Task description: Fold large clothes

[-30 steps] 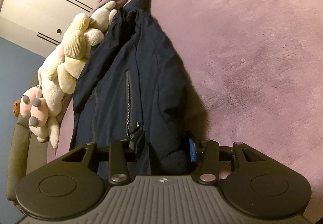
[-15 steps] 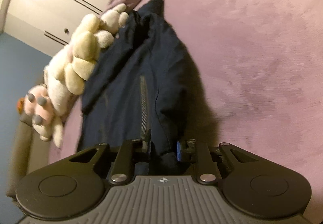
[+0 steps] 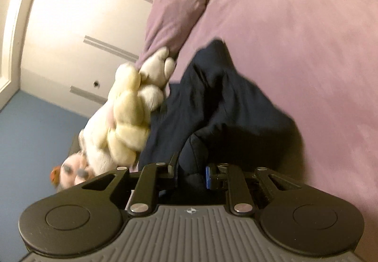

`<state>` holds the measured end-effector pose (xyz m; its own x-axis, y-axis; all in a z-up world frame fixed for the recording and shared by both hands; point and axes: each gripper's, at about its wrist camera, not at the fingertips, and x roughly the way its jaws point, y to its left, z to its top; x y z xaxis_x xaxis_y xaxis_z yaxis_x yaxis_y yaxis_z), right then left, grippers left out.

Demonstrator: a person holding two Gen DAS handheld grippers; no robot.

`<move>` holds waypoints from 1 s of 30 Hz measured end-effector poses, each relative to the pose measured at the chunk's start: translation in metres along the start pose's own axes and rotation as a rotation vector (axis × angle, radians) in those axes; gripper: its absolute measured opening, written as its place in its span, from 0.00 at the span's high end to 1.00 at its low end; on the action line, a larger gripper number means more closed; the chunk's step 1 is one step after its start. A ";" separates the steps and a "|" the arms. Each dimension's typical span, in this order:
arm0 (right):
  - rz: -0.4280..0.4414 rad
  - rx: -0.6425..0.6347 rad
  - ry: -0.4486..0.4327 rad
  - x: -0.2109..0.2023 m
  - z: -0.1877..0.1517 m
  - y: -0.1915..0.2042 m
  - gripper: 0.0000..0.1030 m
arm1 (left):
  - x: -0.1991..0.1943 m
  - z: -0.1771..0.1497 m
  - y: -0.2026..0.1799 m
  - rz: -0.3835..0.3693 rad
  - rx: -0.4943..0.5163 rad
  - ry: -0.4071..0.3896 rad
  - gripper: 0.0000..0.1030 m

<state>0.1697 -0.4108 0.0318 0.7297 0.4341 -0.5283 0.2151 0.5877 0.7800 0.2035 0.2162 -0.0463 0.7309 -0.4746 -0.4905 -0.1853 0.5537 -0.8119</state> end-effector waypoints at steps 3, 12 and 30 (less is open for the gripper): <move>-0.062 0.002 -0.061 0.035 0.027 0.015 0.82 | 0.041 0.027 0.013 0.064 -0.092 -0.035 0.83; -0.288 -0.110 -0.097 0.162 0.063 0.027 0.78 | 0.120 0.059 0.035 0.194 -0.119 -0.022 0.75; -0.322 -0.505 -0.118 0.142 0.049 0.019 0.30 | 0.116 0.052 0.026 0.188 0.193 -0.013 0.08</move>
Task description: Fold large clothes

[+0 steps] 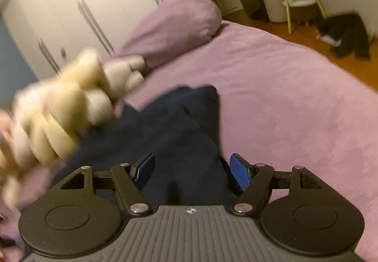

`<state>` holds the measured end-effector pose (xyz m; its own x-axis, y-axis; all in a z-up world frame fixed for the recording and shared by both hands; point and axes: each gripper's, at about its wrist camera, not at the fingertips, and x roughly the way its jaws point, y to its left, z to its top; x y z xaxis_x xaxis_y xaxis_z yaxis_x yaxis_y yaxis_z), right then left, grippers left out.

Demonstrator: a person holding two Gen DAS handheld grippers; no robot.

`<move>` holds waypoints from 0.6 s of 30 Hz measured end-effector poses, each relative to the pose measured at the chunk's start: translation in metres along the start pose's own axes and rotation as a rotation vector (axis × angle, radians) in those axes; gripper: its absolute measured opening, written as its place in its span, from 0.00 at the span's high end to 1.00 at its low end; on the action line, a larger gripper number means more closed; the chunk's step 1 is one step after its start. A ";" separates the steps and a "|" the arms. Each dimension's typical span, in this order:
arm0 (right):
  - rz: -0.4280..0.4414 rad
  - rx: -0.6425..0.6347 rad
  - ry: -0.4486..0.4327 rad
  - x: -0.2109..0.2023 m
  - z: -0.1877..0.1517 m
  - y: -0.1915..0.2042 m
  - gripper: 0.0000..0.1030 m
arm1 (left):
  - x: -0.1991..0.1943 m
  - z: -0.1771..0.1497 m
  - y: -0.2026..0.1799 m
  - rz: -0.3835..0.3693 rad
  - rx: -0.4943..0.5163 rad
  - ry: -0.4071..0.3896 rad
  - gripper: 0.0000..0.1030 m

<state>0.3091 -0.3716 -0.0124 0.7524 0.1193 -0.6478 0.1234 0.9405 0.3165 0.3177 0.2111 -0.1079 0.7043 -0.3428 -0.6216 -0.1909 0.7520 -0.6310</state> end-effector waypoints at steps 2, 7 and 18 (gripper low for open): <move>-0.042 -0.062 0.023 0.011 -0.002 0.010 0.31 | 0.011 -0.003 -0.005 0.007 0.010 0.038 0.08; -0.105 -0.223 0.032 0.032 -0.002 0.033 0.59 | 0.009 -0.011 -0.019 0.093 0.080 0.019 0.63; -0.026 -0.340 -0.206 -0.036 0.018 0.068 0.93 | -0.043 0.052 -0.106 0.048 0.257 -0.165 0.81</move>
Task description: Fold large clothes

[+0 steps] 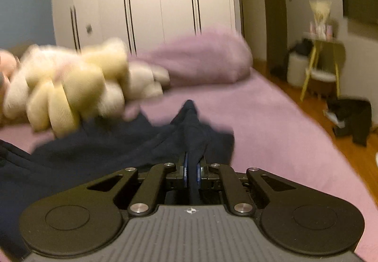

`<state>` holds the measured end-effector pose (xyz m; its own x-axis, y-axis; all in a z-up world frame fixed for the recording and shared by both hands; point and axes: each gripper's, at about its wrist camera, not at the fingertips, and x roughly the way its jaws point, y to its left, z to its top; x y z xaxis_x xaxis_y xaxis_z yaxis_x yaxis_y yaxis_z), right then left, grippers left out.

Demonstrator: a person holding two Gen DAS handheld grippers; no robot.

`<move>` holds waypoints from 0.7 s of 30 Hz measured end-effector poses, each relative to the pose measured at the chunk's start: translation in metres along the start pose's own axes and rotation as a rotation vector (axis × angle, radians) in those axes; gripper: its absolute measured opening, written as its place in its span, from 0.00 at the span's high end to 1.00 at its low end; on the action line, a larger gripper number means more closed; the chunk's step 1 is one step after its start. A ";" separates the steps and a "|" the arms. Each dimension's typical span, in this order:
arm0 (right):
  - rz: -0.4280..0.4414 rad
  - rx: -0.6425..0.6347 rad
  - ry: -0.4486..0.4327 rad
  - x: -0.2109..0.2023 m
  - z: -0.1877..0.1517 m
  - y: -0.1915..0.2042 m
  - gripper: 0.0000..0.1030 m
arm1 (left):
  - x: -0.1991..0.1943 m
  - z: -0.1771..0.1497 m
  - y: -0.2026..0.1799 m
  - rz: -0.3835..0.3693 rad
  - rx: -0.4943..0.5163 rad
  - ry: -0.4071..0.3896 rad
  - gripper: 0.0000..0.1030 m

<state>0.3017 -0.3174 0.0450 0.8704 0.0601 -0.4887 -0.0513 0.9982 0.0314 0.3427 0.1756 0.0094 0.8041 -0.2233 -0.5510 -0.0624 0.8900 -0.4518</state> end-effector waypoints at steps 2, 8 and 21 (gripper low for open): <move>-0.011 0.024 -0.061 0.003 0.026 0.003 0.93 | 0.018 0.025 -0.015 0.061 0.029 -0.058 0.81; -0.180 0.038 -0.122 0.084 0.093 0.028 0.93 | 0.106 0.060 -0.057 0.229 0.160 -0.192 0.80; -0.375 0.023 0.045 0.255 0.022 0.020 0.91 | 0.232 -0.010 -0.005 0.376 0.113 -0.149 0.40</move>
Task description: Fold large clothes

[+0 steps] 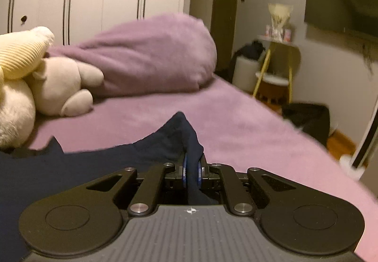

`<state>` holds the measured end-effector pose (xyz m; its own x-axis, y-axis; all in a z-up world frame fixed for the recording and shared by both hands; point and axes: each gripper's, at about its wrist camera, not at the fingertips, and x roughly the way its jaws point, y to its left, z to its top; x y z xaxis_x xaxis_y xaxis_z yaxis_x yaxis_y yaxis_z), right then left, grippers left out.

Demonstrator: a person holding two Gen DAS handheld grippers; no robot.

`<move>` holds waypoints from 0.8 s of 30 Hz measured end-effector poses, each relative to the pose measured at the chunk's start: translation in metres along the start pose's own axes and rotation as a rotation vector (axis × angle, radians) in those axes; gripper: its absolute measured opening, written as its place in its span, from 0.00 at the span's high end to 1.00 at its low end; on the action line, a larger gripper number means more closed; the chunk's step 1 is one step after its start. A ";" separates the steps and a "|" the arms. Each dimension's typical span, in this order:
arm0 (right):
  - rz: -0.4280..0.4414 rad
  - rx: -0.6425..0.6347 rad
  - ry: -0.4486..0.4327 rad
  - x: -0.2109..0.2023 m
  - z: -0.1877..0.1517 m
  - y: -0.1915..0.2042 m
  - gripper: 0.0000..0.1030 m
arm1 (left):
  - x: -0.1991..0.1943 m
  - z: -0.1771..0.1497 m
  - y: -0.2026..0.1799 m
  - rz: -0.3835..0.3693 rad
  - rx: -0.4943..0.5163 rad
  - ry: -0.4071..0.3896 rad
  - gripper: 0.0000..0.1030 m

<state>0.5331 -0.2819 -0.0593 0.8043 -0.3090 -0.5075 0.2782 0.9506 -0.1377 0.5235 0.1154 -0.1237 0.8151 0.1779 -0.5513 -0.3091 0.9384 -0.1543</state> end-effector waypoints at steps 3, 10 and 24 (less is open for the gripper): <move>0.005 0.020 0.039 0.019 -0.017 -0.001 0.90 | 0.009 -0.005 -0.001 0.012 -0.001 0.017 0.32; 0.032 0.061 0.056 0.034 -0.030 -0.003 0.85 | 0.023 -0.006 0.006 -0.003 -0.062 0.049 0.21; 0.107 0.181 0.053 0.035 -0.032 -0.023 0.85 | 0.031 -0.002 0.025 -0.070 -0.161 0.057 0.16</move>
<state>0.5388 -0.3134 -0.1011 0.8073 -0.1996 -0.5553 0.2861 0.9555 0.0725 0.5403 0.1441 -0.1462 0.8098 0.0923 -0.5794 -0.3307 0.8875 -0.3208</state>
